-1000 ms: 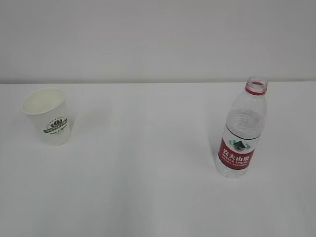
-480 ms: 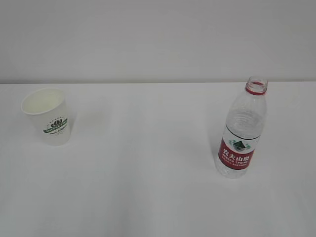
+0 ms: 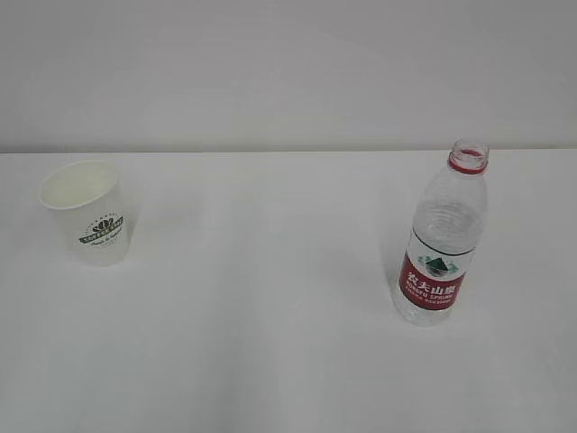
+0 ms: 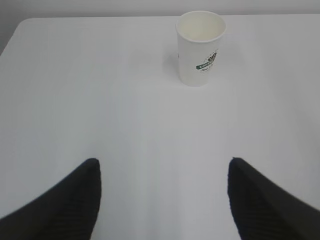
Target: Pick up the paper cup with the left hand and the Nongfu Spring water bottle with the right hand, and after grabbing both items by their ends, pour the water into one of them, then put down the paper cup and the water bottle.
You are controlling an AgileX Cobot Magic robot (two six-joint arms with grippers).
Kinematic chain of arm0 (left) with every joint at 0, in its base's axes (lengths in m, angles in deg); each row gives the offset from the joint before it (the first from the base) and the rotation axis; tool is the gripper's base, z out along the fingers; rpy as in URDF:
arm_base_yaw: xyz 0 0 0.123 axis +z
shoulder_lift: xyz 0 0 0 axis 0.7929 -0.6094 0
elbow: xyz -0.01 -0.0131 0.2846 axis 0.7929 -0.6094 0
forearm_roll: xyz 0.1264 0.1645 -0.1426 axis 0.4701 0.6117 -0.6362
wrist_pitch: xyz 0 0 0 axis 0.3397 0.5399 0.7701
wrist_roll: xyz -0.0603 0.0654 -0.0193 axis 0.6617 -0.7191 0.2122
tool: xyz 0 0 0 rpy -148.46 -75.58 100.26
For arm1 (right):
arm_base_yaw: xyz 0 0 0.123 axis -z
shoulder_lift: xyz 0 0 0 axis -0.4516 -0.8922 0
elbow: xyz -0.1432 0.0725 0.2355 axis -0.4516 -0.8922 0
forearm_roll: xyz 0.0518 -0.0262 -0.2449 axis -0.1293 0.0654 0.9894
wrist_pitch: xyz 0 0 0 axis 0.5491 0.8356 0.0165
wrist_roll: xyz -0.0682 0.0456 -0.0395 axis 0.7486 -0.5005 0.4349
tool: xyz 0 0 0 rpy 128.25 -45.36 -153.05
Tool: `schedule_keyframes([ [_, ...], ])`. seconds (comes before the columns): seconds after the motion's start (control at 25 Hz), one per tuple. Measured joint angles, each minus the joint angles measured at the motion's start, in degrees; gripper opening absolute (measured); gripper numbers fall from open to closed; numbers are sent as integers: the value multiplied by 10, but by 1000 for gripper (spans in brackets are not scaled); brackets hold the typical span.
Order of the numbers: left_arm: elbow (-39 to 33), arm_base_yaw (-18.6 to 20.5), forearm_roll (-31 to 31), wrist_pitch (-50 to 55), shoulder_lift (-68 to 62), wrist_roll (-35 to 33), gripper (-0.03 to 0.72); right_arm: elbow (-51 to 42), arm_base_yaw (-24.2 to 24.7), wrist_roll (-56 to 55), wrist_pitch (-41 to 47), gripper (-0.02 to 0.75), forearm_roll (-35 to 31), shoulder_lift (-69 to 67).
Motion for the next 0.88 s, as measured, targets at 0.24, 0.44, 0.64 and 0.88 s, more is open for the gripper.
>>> schedule_keyframes([
  [0.24,0,0,0,0,0,0,559,0,0,0,0,587,0,0],
  [0.44,0,0,-13,-1,0,0,531,0,0,0,0,587,-3,0],
  [0.64,0,0,-22,-1,-26,0,528,0,0,0,-8,587,-4,0],
  [0.88,8,0,-29,-2,-102,0,528,5,0,0,-19,587,-19,0],
])
